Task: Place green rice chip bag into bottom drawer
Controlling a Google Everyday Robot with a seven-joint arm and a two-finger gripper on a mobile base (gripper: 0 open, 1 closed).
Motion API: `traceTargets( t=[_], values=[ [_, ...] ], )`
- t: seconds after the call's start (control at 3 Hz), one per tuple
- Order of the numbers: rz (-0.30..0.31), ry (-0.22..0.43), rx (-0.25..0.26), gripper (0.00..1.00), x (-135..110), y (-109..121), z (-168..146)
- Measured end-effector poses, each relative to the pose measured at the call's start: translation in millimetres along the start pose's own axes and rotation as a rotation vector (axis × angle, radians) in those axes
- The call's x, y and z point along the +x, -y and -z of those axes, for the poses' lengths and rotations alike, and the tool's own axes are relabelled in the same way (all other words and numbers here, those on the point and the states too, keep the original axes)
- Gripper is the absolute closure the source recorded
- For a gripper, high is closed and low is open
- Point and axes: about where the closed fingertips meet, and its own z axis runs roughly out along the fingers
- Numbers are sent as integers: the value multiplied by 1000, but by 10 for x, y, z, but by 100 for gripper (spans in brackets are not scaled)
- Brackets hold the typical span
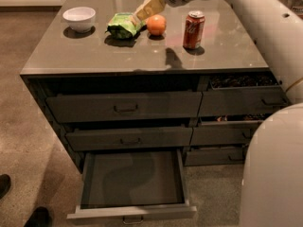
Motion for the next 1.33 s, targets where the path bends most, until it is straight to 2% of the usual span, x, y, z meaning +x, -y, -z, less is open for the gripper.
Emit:
traceTargets(
  t=[0.67, 1.33],
  values=[
    [85, 42, -31, 0, 140, -198, -575],
    [153, 54, -8, 0, 129, -384, -856]
  ],
)
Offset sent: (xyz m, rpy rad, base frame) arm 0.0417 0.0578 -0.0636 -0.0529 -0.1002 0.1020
